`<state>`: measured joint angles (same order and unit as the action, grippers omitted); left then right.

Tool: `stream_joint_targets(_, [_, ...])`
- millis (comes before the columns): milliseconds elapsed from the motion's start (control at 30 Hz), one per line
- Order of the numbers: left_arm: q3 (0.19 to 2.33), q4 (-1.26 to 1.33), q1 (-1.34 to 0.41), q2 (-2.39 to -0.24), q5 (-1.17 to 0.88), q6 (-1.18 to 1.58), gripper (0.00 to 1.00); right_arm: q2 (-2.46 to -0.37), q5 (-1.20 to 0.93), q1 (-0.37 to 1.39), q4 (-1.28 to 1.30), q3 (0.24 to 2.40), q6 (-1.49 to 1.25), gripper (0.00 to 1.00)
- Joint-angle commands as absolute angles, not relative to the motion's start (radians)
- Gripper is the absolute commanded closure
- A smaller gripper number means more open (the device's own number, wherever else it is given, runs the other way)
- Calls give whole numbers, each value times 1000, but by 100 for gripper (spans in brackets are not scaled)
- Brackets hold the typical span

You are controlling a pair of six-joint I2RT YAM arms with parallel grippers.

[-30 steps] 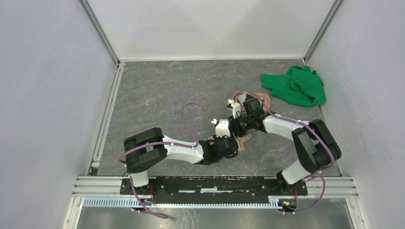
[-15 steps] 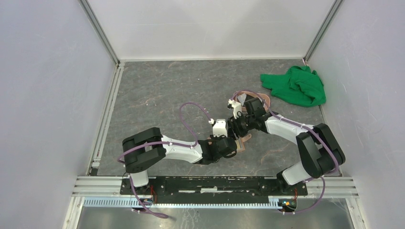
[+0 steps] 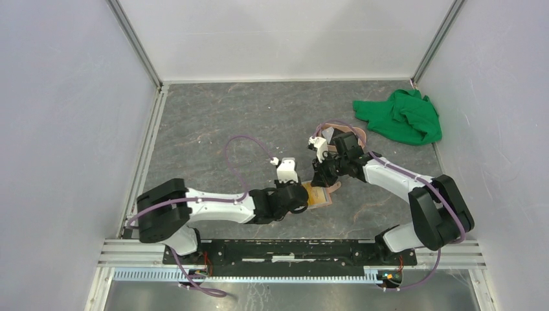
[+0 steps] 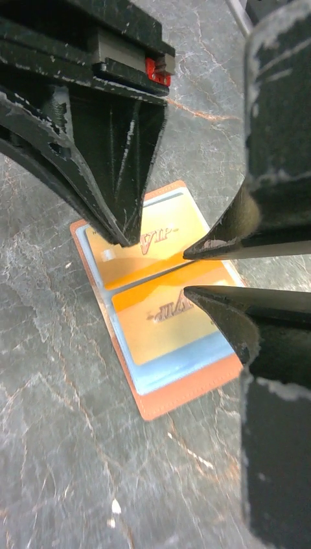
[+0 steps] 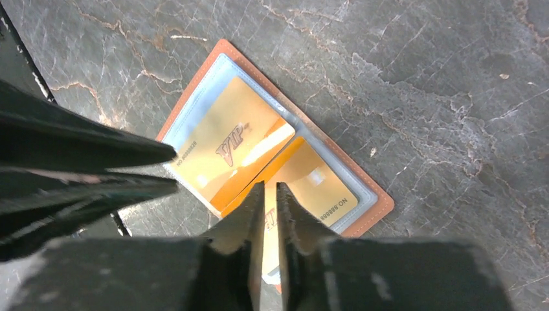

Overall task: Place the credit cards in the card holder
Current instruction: Insert the credit card into the card holder.

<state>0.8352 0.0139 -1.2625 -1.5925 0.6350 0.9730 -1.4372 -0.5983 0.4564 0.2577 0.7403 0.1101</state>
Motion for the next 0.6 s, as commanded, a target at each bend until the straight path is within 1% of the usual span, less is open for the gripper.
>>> stream_joint_targets(0, [761,34,-1256,-1486,693,888,71,-1454,-613,465,298,790,216,89])
stream_joint_targets(33, [738,49,-1255,-1465,684,873,69,-1465,-613,466,315,806,240,91])
stream_joint_targets(100, [688,81,-1255,-1423,663,846,64,-1488,-620,471,362,837,283,92])
stream_joint_targets(167, [638,118,-1251,-1376,637,838,56,-1505,-645,475,397,859,328,93])
stream_joint_targets(300, [524,210,-1237,-1266,578,850,46,-1543,-701,479,433,886,376,94])
stream_joint_targets(433, [410,305,-1209,-1165,527,880,39,-1585,-726,488,449,904,385,95])
stream_joint_targets(567, [328,441,-1160,-1104,436,902,36,-1612,-735,493,457,917,388,95])
